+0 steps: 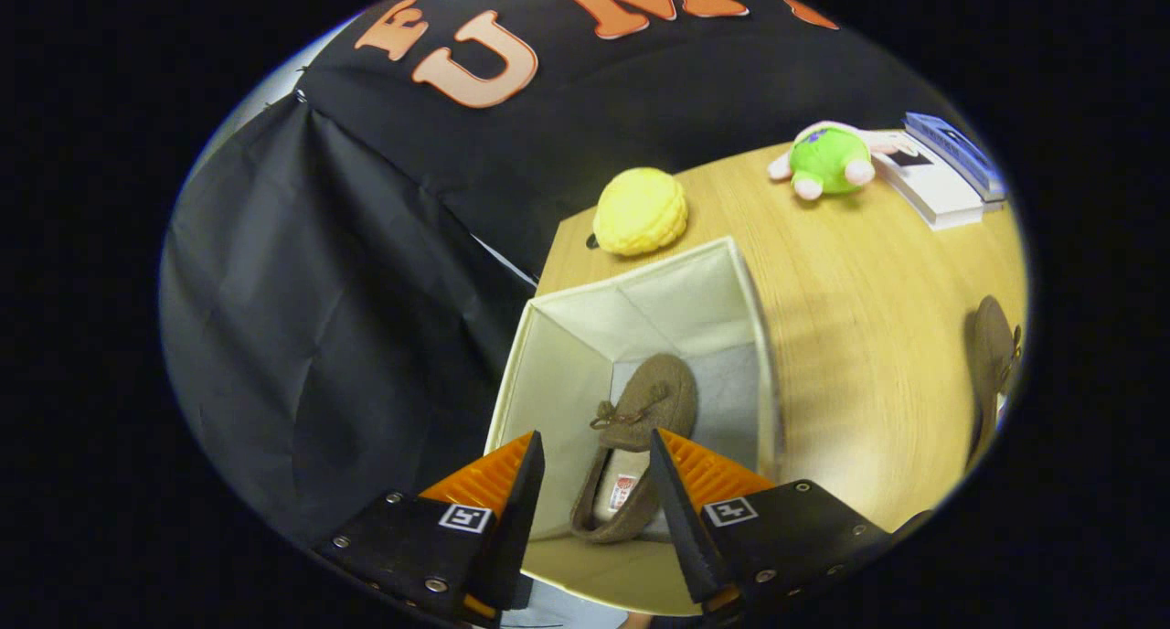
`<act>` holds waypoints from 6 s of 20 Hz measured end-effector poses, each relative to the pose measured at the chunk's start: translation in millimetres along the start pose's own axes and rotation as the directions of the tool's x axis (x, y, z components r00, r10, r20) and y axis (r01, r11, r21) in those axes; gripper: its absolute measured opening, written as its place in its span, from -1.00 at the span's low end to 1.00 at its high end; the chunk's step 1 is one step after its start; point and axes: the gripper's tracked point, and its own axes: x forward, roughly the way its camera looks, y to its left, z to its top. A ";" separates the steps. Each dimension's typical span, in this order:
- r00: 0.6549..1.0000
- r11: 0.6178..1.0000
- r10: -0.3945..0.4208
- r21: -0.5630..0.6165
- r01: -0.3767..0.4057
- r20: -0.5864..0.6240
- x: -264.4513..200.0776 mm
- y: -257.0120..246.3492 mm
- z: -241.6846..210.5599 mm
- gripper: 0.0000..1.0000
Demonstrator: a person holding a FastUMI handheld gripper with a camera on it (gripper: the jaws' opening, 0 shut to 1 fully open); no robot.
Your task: Open the storage box then place both shoes into the box .Put the left shoe in first, then the right shoe, with the right side of both shoes facing outward in a uniform manner.
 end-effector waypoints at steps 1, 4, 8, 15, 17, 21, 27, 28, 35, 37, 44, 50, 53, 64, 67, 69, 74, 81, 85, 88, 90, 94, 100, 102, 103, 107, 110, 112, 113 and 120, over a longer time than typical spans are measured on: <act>1.000 1.000 0.007 -0.015 -0.007 0.031 -14.1 -4.3 6.4 0.47; 0.993 0.997 -0.008 -0.071 0.016 0.119 -51.7 -35.6 25.6 0.82; 0.981 0.991 -0.079 -0.093 0.096 0.175 -91.7 -103.1 32.6 0.92; 0.953 0.966 -0.237 -0.059 0.252 0.186 -126.9 -216.2 23.9 0.93; 0.943 0.957 -0.276 -0.039 0.287 0.184 -133.9 -247.8 20.5 0.94; 0.923 0.934 -0.349 -0.013 0.356 0.165 -143.4 -302.0 16.0 0.94; 0.918 0.926 -0.376 0.005 0.378 0.128 -145.1 -344.5 3.7 0.94; 0.921 0.928 -0.371 0.001 0.374 0.117 -144.0 -347.6 -0.7 0.94; 0.932 0.934 -0.358 0.029 0.357 0.051 -124.6 -366.8 -24.8 0.88; 0.927 0.929 -0.370 0.040 0.369 0.052 -119.4 -373.5 -23.8 0.74; 0.909 0.900 -0.414 0.161 0.404 0.035 -92.0 -392.0 -23.1 0.13; 0.864 0.858 -0.496 0.204 0.472 0.086 -101.1 -404.4 -17.7 -0.72; 0.858 0.850 -0.502 0.250 0.464 0.112 -110.4 -394.9 -12.5 -0.87; 0.874 0.894 -0.433 0.229 0.386 0.218 -123.8 -289.2 28.0 -0.87; 0.874 0.899 -0.422 0.235 0.369 0.243 -113.6 -257.5 37.3 -0.87; 0.885 0.911 -0.395 0.229 0.343 0.246 -102.5 -230.1 39.4 -0.88; 0.912 0.939 -0.328 0.189 0.286 0.248 -82.7 -163.8 44.3 -0.88; 0.932 0.967 -0.246 0.136 0.216 0.266 -59.8 -83.3 54.5 -0.87; 0.950 0.976 -0.209 0.112 0.187 0.231 -36.0 -50.0 45.6 -0.87; 0.958 0.977 -0.207 0.100 0.191 0.197 -18.1 -39.0 36.0 -0.87; 0.959 0.974 -0.221 0.093 0.208 0.176 -7.6 -38.3 30.0 -0.88; 0.949 0.961 -0.274 0.074 0.266 0.154 3.0 -43.8 18.9 -0.85; 0.945 0.956 -0.290 0.097 0.278 0.149 2.5 -41.5 11.2 -0.57; 0.947 0.958 -0.284 0.096 0.271 0.154 -7.9 -45.2 7.3 -0.39; 0.949 0.959 -0.277 0.095 0.266 0.150 -12.2 -44.4 4.6 -0.32; 0.964 0.979 -0.196 0.101 0.180 0.179 -30.8 -27.1 11.2 -0.14; 0.960 0.985 -0.168 0.072 0.155 0.224 -52.2 -30.9 20.5 -0.14; 0.950 0.988 -0.156 0.035 0.153 0.269 -68.3 -38.1 30.5 -0.09; 0.944 0.988 -0.152 0.016 0.154 0.293 -76.2 -42.5 36.1 -0.06; 0.892 0.985 -0.066 -0.114 0.130 0.447 -139.1 -68.4 64.6 0.66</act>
